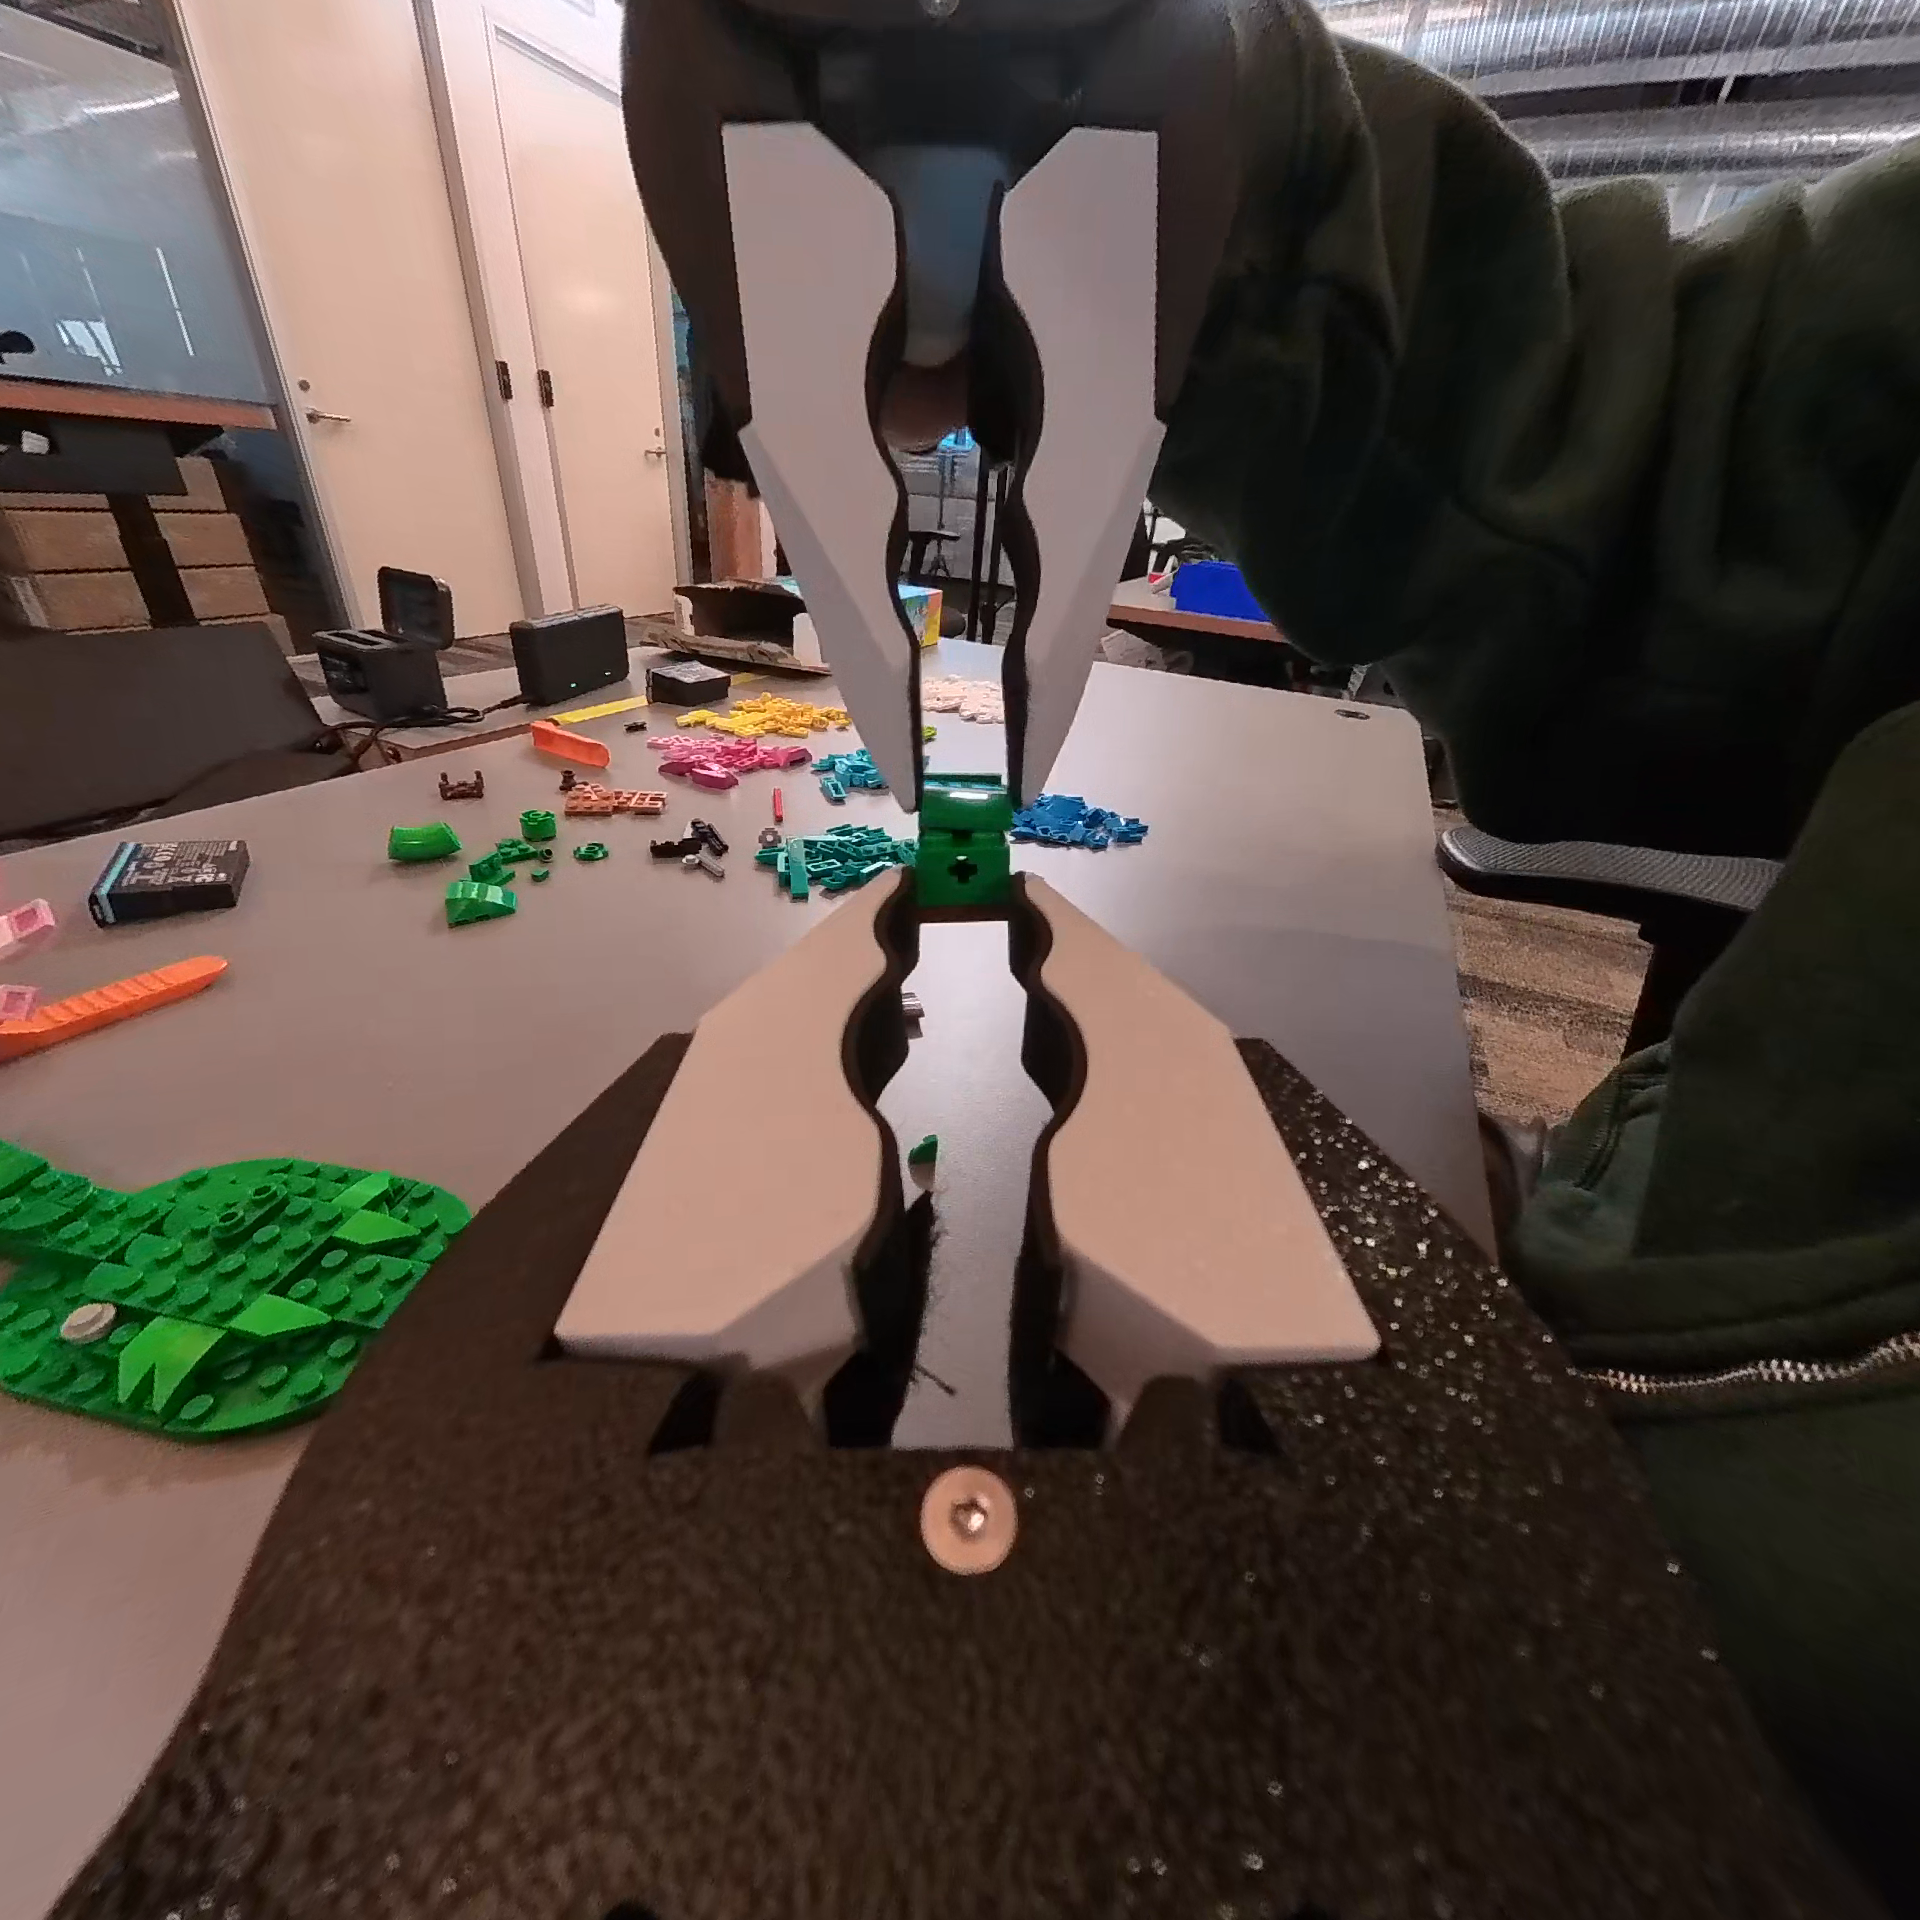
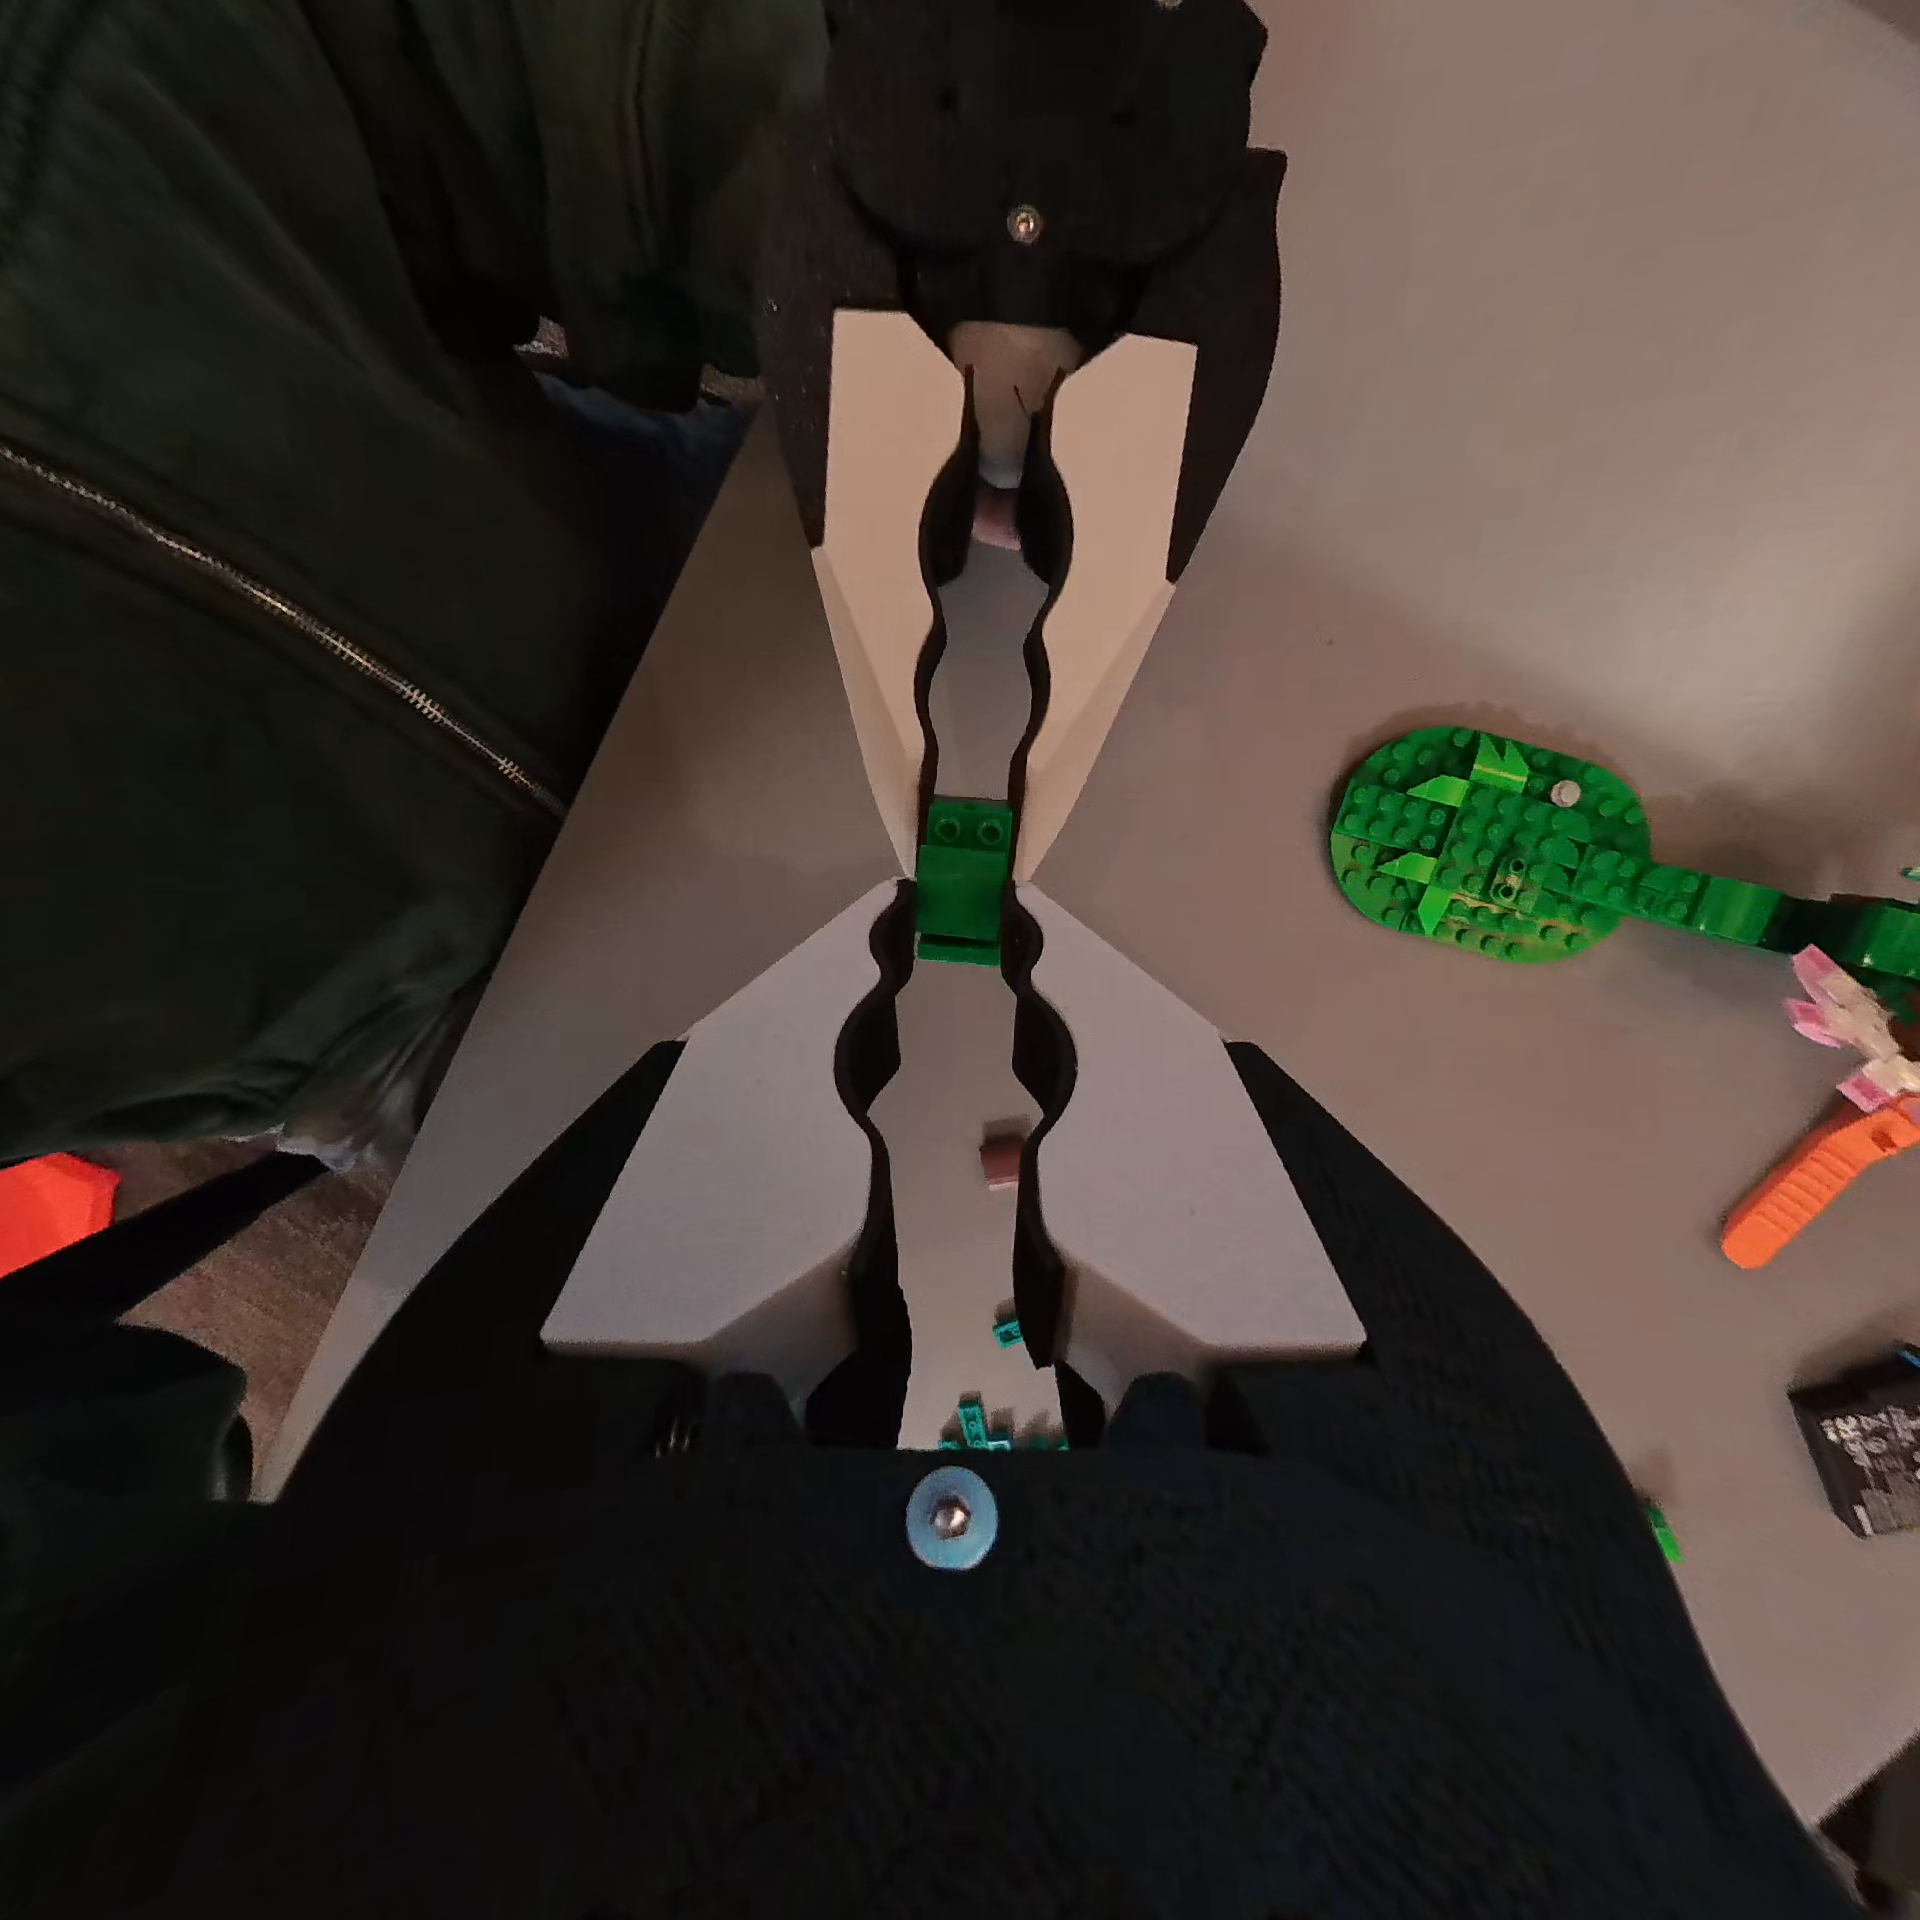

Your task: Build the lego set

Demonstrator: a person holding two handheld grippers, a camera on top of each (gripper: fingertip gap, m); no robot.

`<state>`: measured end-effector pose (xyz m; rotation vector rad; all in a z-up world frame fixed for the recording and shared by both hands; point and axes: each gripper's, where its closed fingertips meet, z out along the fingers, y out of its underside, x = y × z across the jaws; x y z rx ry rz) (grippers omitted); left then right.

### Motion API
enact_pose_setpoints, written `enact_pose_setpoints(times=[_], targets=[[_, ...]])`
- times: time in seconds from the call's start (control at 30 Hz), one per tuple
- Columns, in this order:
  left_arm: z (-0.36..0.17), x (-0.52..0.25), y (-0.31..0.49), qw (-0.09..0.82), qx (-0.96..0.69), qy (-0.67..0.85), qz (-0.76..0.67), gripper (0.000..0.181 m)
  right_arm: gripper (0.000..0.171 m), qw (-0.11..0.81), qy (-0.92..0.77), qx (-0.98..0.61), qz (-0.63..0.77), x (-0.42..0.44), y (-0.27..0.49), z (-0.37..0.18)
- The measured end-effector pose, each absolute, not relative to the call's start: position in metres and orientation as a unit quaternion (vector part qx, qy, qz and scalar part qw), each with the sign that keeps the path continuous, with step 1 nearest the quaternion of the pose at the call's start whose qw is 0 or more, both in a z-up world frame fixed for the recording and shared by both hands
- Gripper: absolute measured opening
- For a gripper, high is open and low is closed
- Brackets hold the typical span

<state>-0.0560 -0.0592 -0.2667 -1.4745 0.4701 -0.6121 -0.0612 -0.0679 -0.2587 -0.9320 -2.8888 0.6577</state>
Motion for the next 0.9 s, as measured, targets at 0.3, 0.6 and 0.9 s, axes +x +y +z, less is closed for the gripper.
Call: enact_pose_setpoints(times=[0.3,0.6,0.9], targets=[[-0.2654,-0.0566,-0.0603,0.678,-0.651,0.209,-0.27,0.014,0.014,0.018,-0.932,-0.298,0.208,-0.0614,-0.0683,-0.2578],[-0.2642,-0.056,-0.0617,0.682,-0.645,0.212,-0.272,0.014,0.014,0.015,-0.939,-0.276,0.203,-0.0594,-0.0695,-0.2571],[-0.2642,-0.055,-0.0621,0.682,-0.644,0.216,-0.271,0.014,0.015,0.015,-0.938,-0.282,0.202,-0.0579,-0.0699,-0.257]])
